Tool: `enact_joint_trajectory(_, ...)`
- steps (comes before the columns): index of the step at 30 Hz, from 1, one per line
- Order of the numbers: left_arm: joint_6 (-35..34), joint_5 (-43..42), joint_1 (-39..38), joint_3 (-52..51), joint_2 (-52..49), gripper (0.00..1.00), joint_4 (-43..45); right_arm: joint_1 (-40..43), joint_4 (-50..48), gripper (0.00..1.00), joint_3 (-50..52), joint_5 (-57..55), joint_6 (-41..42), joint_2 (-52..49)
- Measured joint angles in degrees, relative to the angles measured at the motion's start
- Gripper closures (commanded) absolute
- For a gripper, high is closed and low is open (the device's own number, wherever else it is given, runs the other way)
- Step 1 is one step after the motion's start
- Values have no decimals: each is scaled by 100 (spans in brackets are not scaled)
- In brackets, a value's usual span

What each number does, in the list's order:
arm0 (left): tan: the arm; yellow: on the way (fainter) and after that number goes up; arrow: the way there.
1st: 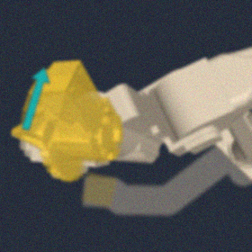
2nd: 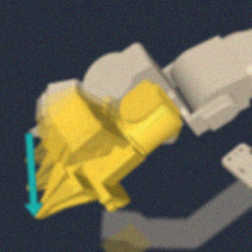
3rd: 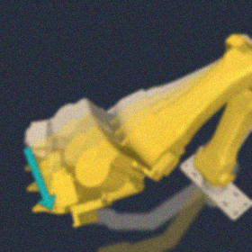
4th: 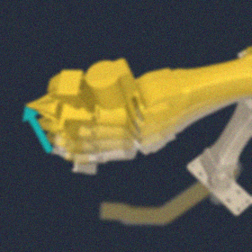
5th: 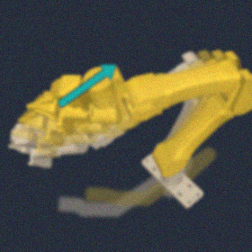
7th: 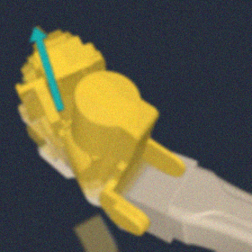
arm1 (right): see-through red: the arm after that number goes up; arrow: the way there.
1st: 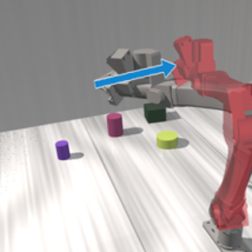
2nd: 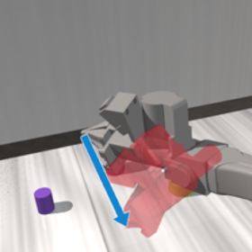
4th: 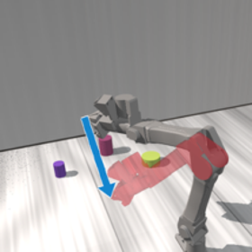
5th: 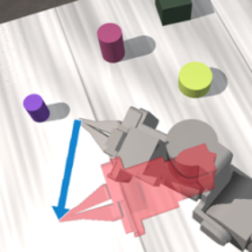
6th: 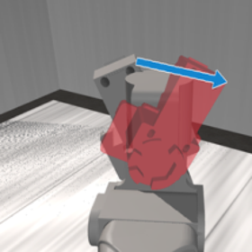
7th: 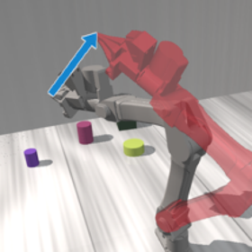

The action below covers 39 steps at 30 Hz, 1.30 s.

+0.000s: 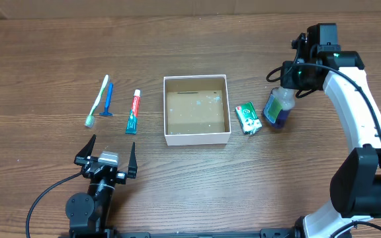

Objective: Pack container
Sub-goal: 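Grasp the pump bottle with the right gripper and lift it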

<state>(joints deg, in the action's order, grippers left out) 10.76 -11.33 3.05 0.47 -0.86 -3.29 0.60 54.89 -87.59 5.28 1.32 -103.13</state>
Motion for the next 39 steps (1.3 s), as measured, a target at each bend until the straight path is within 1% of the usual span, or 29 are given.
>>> enact_joint_trajectory(4, 0, -2, 0, 0, 0, 0, 0, -63, 216, 90, -380, -33, -26, 90)
enact_joint_trajectory(8, 0, -2, 0, 0, 0, 0, 0, -352, 308, 90, -769, -74, -72, 496)
enact_joint_trajectory(13, 0, -2, 0, 0, 0, 0, 0, -1209, 269, 90, -1134, -249, 179, 1266)
enact_joint_trajectory(17, 0, -2, 0, 0, 0, 0, 0, -2028, 240, 90, -1198, -603, 678, 1663)
enact_joint_trajectory(19, 0, 0, 0, 0, 0, 0, 0, -2465, 269, 90, -1202, -997, 1010, 1696)
enact_joint_trajectory(25, 0, 0, 0, 0, 0, 0, 0, -3657, 271, 89, -1202, -2358, 2022, 1486)
enact_joint_trajectory(28, 0, -2, 0, 0, 0, 0, 0, -4070, 76, 90, -1202, -2826, 2474, 1252)
enact_joint_trajectory(31, 0, -2, 0, 0, 0, 0, 0, -4227, -129, 91, -1202, -3036, 2857, 942)
enact_joint_trajectory(36, 0, -2, 0, 0, 0, 0, 0, -4236, -308, 91, -1202, -3257, 3515, 367)
enact_joint_trajectory(39, 0, -2, 0, 0, 0, 0, 0, -4238, -431, 91, -1202, -3281, 3744, 74)
